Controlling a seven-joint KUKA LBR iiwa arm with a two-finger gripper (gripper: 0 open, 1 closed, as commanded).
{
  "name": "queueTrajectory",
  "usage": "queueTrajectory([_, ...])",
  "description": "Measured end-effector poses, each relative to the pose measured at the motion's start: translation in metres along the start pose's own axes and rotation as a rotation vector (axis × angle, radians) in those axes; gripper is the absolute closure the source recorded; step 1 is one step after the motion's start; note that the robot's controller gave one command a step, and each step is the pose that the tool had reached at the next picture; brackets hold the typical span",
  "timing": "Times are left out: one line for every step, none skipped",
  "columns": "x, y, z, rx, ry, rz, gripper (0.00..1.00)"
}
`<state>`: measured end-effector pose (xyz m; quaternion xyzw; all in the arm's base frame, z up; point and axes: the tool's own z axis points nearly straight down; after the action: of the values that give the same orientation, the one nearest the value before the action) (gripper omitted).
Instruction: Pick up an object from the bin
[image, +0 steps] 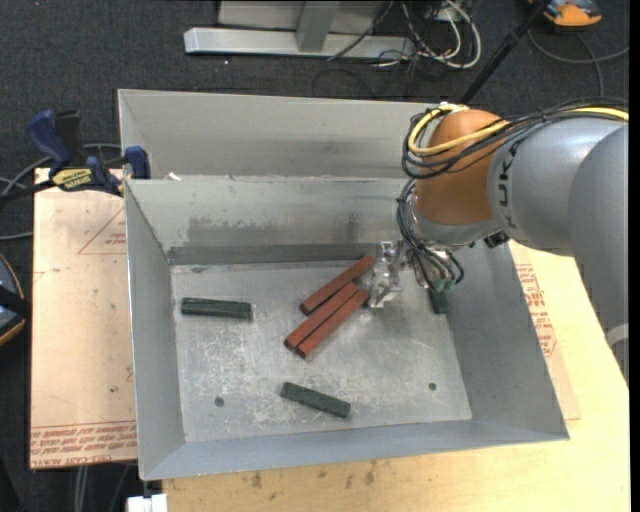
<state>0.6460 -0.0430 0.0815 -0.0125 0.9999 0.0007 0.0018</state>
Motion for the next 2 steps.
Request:
queueTrajectory([0.0010,0.0002,0.0010,0.000,0.003,-0.001,0.00])
queueTrajectory([0.0010,0.0002,0.0010,0.000,0.003,-0.001,0.00])
